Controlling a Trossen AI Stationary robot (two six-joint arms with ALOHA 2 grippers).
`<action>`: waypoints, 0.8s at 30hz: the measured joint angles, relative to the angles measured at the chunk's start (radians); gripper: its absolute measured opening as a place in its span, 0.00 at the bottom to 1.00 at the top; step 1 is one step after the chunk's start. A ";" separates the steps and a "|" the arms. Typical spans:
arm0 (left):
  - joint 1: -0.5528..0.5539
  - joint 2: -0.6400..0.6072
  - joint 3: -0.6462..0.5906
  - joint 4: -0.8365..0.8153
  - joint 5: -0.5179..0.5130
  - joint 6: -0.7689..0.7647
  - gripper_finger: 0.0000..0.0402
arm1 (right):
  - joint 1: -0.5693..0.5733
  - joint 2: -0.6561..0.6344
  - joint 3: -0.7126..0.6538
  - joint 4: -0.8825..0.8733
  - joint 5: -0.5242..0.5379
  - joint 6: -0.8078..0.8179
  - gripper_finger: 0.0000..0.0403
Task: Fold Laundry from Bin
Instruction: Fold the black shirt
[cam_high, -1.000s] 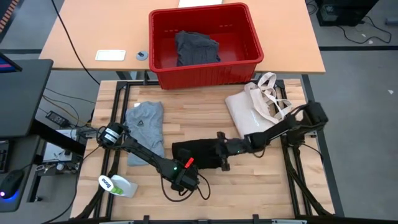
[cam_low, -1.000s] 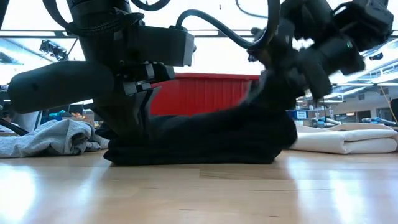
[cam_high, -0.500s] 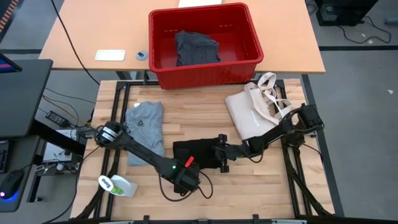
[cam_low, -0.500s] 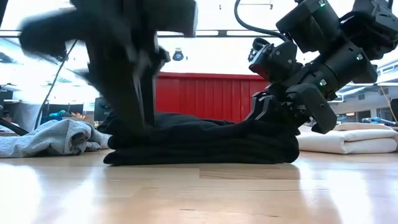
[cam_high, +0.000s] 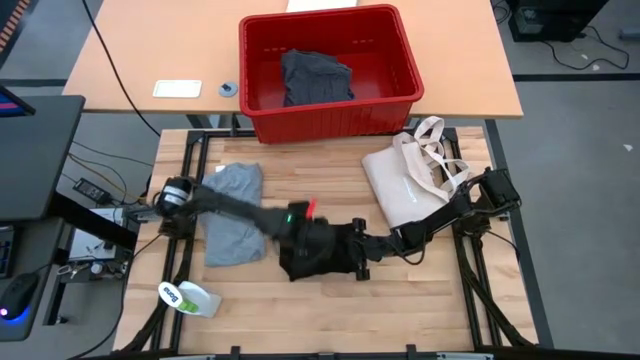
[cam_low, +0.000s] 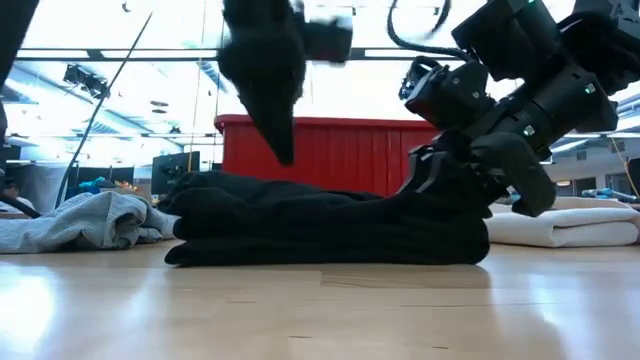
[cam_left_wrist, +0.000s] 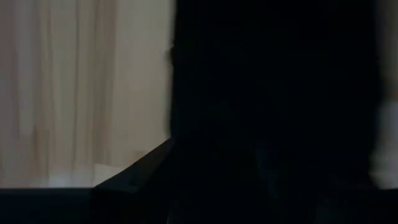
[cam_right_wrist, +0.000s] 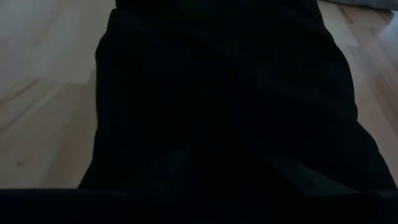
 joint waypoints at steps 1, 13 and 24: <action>0.034 0.000 -0.017 0.008 0.030 0.016 0.54 | 0.002 0.000 0.000 0.000 0.000 -0.005 0.42; 0.307 0.000 -0.208 0.210 0.504 0.111 0.78 | 0.000 0.000 0.000 0.000 -0.012 -0.082 0.42; 0.287 -0.009 -0.389 0.459 0.586 0.096 0.86 | -0.015 0.000 0.000 0.001 -0.030 -0.102 0.42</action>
